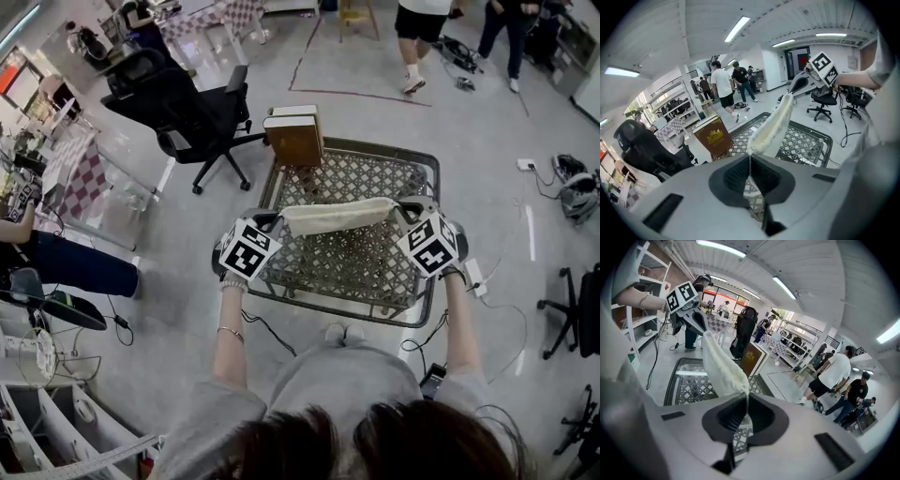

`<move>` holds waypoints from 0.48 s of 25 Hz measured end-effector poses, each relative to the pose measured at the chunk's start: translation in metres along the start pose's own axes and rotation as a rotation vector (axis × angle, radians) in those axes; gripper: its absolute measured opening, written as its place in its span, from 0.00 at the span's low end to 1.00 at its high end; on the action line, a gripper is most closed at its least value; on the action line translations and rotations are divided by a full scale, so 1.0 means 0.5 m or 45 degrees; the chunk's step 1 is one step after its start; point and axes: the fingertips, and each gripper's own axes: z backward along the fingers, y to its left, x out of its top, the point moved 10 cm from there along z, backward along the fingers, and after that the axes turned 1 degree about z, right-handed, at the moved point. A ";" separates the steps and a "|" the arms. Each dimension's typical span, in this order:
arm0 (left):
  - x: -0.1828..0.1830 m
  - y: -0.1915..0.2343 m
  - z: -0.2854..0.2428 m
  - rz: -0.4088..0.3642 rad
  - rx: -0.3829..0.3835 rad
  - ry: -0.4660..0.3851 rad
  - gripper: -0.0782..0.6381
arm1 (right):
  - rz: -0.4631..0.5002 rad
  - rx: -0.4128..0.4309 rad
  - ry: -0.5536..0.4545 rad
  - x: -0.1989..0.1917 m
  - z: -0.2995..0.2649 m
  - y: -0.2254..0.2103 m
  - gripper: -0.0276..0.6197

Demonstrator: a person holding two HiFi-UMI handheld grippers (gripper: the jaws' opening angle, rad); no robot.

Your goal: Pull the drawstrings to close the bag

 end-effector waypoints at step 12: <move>0.099 0.035 0.068 -0.070 0.120 -0.150 0.15 | 0.039 -0.175 -0.130 0.056 0.070 -0.067 0.08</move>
